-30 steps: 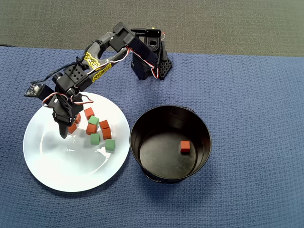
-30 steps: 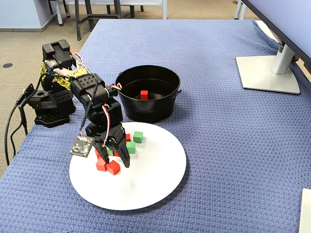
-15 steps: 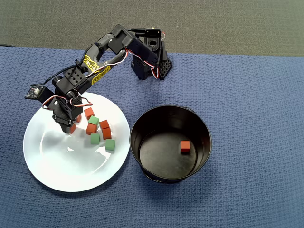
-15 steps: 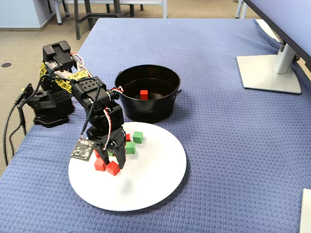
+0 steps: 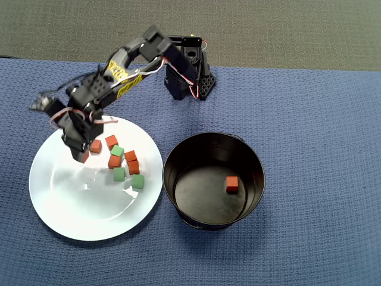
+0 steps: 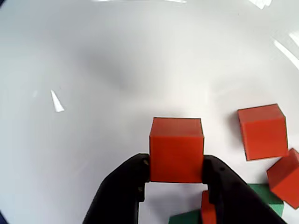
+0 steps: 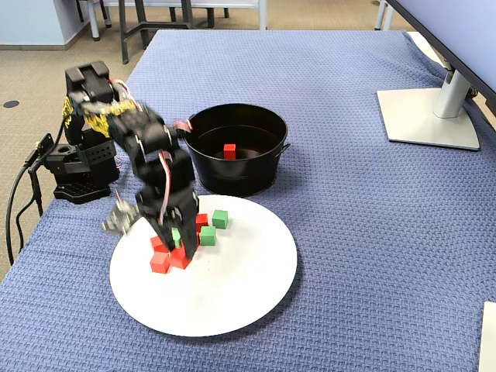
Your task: Pick up the red cubes from the white plate and place them in the black recipient
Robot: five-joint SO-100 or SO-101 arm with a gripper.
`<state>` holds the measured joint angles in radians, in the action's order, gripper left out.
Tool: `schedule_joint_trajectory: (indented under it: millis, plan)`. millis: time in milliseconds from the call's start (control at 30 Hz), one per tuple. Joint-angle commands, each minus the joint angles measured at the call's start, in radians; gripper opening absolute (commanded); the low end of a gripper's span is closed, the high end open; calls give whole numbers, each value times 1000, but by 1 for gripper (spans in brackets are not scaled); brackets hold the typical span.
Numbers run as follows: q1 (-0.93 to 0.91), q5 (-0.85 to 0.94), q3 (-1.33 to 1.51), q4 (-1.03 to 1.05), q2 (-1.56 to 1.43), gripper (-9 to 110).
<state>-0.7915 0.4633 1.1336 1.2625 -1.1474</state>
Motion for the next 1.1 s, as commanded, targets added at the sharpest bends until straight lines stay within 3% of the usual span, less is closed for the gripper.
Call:
schedule_joint_trajectory:
  millis: [0,267,567,667,833,1067]
  plan:
    - [103,-44,-66,72,-230,0]
    - [457,-189,-2,126,-541,0]
    - [910,-357,198,49,-620,1]
    - [960,-362,236,35,-578,23]
    - [818,-308,92,98,-534,28]
    - [383,-186,29,202,-541,22]
